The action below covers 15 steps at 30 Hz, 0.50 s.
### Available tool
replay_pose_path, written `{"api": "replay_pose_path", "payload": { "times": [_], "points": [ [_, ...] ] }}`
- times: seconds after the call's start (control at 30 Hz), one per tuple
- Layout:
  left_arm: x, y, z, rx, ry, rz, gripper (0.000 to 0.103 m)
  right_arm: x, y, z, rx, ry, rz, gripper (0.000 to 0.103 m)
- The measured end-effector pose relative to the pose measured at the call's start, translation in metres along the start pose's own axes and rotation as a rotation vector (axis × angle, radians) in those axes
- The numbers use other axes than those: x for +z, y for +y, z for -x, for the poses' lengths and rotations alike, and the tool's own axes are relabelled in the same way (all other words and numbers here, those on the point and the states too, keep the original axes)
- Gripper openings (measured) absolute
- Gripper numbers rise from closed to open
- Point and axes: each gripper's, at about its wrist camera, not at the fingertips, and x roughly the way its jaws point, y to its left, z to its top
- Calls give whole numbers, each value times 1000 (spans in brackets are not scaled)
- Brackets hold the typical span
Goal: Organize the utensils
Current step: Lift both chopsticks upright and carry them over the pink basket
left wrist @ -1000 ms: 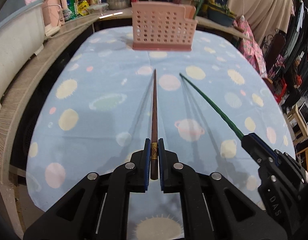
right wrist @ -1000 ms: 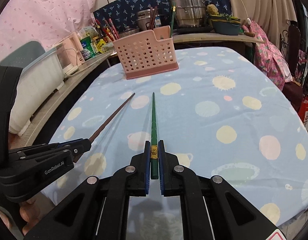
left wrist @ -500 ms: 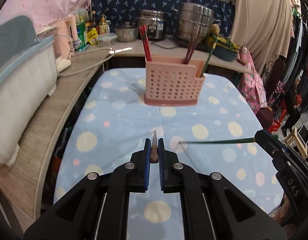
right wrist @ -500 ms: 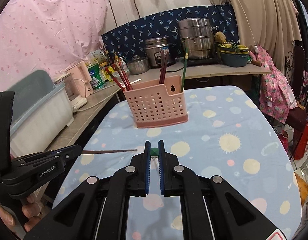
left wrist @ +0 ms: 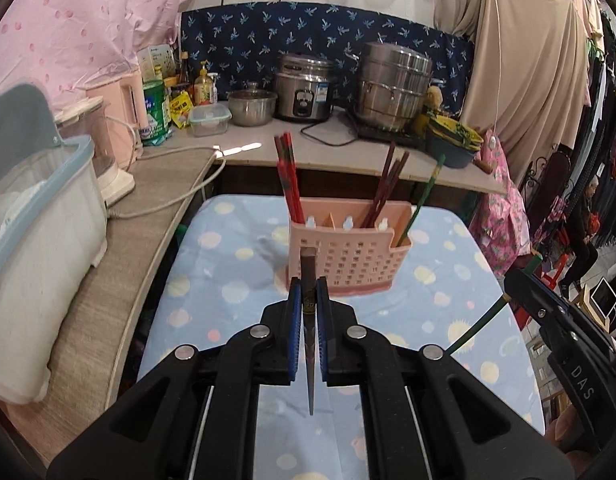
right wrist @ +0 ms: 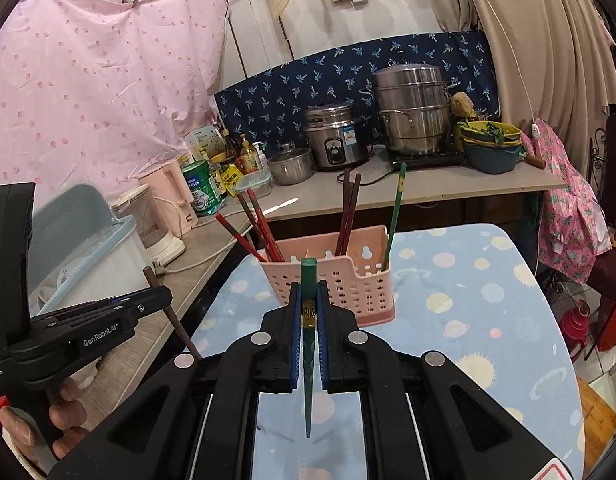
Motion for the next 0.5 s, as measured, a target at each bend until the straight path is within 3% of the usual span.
{"api": "replay_pose_path", "payload": {
  "times": [0.27, 0.5],
  "points": [
    [64, -3, 2, -10, -81, 22, 7, 58, -8, -17, -9, -72, -12, 7],
    [129, -12, 9, -5, -203, 29, 7, 121, -4, -34, -11, -161, -18, 7]
  ]
}}
